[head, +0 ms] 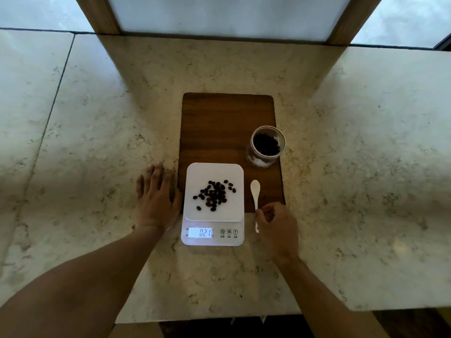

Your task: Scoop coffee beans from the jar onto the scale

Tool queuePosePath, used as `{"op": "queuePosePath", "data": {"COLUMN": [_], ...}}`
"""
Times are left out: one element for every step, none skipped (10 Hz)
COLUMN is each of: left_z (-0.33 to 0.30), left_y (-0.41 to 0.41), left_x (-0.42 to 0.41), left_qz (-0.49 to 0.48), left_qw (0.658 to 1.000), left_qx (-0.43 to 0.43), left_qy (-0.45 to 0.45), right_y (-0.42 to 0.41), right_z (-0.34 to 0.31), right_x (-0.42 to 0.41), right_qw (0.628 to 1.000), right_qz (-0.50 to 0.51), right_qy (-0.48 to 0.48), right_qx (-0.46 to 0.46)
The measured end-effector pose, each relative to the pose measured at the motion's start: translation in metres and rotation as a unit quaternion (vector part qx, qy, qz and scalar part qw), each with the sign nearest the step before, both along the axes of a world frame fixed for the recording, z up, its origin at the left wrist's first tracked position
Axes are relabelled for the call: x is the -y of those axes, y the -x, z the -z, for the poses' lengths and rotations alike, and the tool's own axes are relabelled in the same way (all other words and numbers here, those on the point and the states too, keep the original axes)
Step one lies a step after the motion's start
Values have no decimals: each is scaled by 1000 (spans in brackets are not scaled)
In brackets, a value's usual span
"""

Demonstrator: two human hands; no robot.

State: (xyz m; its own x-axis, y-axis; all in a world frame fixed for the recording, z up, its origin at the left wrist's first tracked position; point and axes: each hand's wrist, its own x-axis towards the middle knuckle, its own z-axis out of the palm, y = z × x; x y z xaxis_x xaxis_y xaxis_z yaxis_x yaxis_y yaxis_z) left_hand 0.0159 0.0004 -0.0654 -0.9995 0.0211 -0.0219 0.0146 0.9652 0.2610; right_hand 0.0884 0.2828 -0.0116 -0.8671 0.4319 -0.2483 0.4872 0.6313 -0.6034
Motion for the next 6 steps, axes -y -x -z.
{"op": "queuePosePath", "data": {"left_z": [-4, -11, -23, -42, -64, -92], "left_y": [-1, 2, 8, 16, 19, 18], "left_x": [2, 4, 12, 23, 22, 18], "left_qz": [9, 9, -1, 4, -11, 0], "left_qw": [1000, 996, 986, 973, 954, 957], "left_qx": [16, 44, 113, 198, 263, 257], "left_qy": [-17, -78, -121, -118, -145, -131], "right_y": [3, 8, 18, 26, 39, 57], "right_z": [-2, -4, -13, -30, -46, -76], "right_x": [-4, -9, -11, -9, -7, -7], "right_qw": [1000, 998, 994, 990, 985, 978], "right_qz": [-14, -55, -92, -114, -157, -201], "right_qy": [-13, -16, -22, -24, -38, -36], "right_qx": [16, 40, 61, 76, 64, 32]}}
